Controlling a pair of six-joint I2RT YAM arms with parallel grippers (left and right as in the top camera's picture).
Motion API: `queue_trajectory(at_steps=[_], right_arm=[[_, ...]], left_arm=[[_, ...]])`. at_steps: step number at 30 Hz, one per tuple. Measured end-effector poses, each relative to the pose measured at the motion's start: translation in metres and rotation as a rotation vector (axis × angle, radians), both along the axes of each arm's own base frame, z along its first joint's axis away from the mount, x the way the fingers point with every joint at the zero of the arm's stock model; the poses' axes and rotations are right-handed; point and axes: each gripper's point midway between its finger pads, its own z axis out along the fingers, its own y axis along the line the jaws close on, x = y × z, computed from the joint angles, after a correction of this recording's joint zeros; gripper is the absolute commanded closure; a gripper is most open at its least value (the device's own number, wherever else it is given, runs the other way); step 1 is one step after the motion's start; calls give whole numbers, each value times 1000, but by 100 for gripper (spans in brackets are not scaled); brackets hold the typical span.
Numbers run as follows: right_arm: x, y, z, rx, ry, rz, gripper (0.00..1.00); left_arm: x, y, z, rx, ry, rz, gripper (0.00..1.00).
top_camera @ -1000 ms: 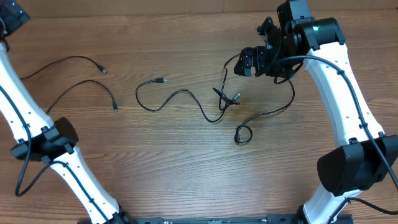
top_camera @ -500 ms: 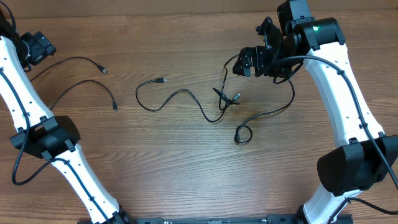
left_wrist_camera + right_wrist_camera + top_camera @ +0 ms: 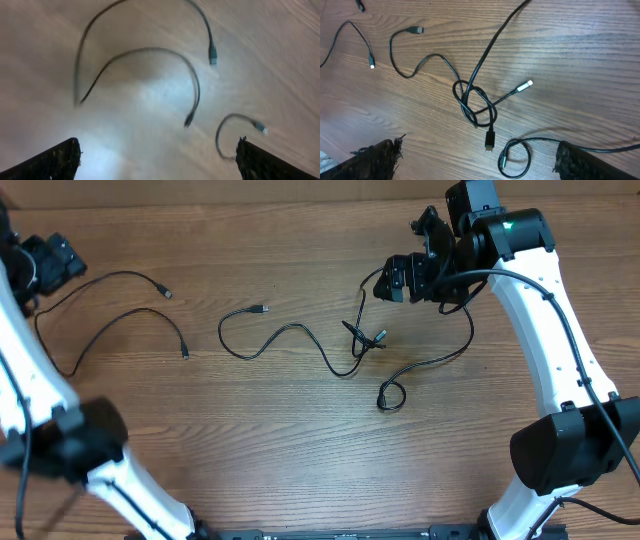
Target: Untangle cables
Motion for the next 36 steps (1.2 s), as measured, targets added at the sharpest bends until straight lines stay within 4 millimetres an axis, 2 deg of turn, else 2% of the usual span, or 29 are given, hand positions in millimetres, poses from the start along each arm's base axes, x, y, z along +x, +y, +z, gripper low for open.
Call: queue_trajectory(at_steps=[3, 5, 8, 14, 21, 24, 27, 29, 34, 36], right_arm=[[2, 0, 1, 2, -11, 2, 0], [2, 0, 1, 1, -13, 4, 0], [3, 1, 1, 1, -17, 6, 0], [1, 0, 0, -1, -8, 8, 0], [0, 0, 0, -2, -4, 9, 0], [0, 0, 0, -2, -4, 9, 0], [0, 0, 0, -3, -3, 9, 0], [0, 0, 0, -2, -4, 9, 0], [0, 0, 0, -2, -4, 9, 0], [0, 0, 0, -2, -5, 9, 0]], left_arm=[[-43, -10, 14, 39, 46, 53, 1], [-61, -5, 11, 83, 86, 108, 1], [-64, 7, -6, 122, 122, 152, 0], [-53, 28, -60, 143, 213, 138, 1], [-50, 48, -95, 162, 258, 50, 3], [-49, 62, -114, 159, 281, 44, 23], [-51, 77, -139, 142, 318, 40, 34], [-52, 86, -157, 124, 338, 47, 48], [-43, 101, -188, 120, 332, 45, 96], [-28, 108, -188, 152, 282, 40, 96]])
